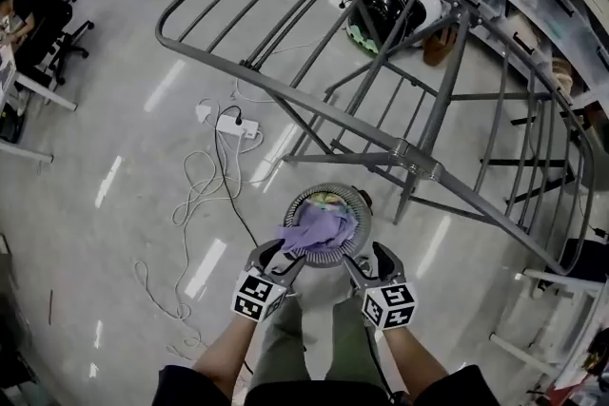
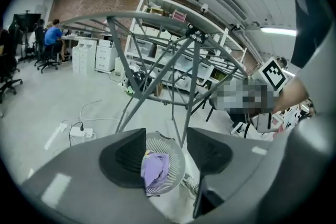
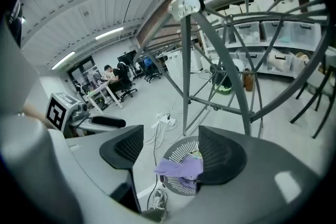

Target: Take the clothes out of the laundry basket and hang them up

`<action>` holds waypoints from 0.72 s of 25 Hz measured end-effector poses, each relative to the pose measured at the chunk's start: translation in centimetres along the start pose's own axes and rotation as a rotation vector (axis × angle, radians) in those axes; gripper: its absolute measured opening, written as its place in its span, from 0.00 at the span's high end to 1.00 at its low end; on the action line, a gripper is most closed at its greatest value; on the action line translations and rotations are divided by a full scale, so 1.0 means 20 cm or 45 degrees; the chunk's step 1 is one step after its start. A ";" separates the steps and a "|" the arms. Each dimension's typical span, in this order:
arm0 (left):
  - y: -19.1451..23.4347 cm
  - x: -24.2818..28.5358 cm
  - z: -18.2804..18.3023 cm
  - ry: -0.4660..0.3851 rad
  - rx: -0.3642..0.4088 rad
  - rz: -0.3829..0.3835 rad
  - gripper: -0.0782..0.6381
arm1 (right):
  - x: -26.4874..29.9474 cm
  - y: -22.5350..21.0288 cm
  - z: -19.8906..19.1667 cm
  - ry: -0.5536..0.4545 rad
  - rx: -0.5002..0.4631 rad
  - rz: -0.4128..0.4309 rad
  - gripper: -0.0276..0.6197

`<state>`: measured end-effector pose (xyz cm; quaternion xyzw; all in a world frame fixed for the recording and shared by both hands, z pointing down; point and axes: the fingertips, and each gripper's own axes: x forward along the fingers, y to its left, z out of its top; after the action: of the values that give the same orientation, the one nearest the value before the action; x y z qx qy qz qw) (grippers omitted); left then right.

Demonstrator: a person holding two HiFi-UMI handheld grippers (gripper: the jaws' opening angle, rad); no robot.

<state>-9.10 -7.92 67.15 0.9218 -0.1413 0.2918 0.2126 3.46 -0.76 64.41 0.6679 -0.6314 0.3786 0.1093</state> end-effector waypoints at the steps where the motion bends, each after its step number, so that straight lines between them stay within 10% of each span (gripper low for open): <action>1: 0.01 0.06 -0.04 0.017 -0.013 0.013 0.59 | 0.04 -0.04 -0.04 0.033 -0.009 0.017 0.47; 18: 0.26 0.97 -1.05 0.522 -0.071 0.082 0.57 | 0.63 -0.39 -0.61 0.347 -0.150 0.172 0.47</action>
<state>-5.74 -5.16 95.92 0.8319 -0.1326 0.4758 0.2530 5.14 -1.30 83.59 0.5590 -0.6752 0.4345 0.2071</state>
